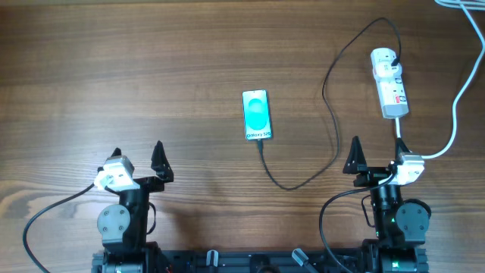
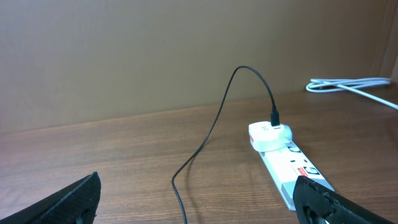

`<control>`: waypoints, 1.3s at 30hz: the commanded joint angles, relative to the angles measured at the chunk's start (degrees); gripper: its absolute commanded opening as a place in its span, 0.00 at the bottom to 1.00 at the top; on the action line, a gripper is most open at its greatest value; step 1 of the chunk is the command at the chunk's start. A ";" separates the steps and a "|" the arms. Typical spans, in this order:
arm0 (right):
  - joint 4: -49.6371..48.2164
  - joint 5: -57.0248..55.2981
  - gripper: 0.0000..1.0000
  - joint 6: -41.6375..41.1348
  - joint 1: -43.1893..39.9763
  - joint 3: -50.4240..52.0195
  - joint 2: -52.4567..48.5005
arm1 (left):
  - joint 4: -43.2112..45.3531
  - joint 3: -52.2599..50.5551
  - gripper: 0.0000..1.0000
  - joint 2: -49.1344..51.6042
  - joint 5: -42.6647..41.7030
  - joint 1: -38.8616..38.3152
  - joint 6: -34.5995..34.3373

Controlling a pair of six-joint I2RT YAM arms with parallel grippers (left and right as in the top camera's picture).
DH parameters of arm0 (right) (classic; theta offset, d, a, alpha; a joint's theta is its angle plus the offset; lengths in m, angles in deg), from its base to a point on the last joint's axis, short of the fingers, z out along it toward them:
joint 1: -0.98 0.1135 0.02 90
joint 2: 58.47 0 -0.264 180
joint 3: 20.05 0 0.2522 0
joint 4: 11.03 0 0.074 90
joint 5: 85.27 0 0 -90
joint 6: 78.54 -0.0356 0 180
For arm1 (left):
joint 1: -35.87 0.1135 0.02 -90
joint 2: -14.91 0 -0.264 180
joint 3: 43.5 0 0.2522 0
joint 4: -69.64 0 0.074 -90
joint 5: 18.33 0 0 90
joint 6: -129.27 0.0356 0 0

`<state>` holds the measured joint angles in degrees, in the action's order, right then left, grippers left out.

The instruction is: Plug charger to phone and switch on socket

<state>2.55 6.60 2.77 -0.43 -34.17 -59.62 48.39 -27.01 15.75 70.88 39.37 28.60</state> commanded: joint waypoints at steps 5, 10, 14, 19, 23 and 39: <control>-0.09 -0.50 0.99 1.05 0.26 0.07 0.94 | 0.02 -0.85 1.00 -0.66 -1.09 0.81 0.87; -0.09 -0.50 1.00 1.05 0.26 0.07 0.94 | 0.02 -0.85 1.00 -0.57 -1.09 0.79 0.87; -0.09 -0.50 1.00 1.03 0.26 0.07 0.94 | 0.02 -0.85 1.00 -0.57 -1.09 0.79 0.87; -0.09 -0.50 1.00 1.03 0.26 0.07 0.94 | 0.02 -0.85 1.00 -0.57 -1.09 0.79 0.87; -0.09 -0.50 1.00 1.05 0.28 0.07 0.94 | 0.02 -0.85 1.00 -0.57 -1.11 0.79 0.87; -0.09 -0.50 0.99 1.03 0.28 0.07 0.94 | 0.02 -0.85 1.00 -0.57 -1.11 0.79 0.87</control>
<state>2.55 6.60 2.77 -0.43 -34.17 -59.62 48.39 -27.01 15.75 70.64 39.74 28.77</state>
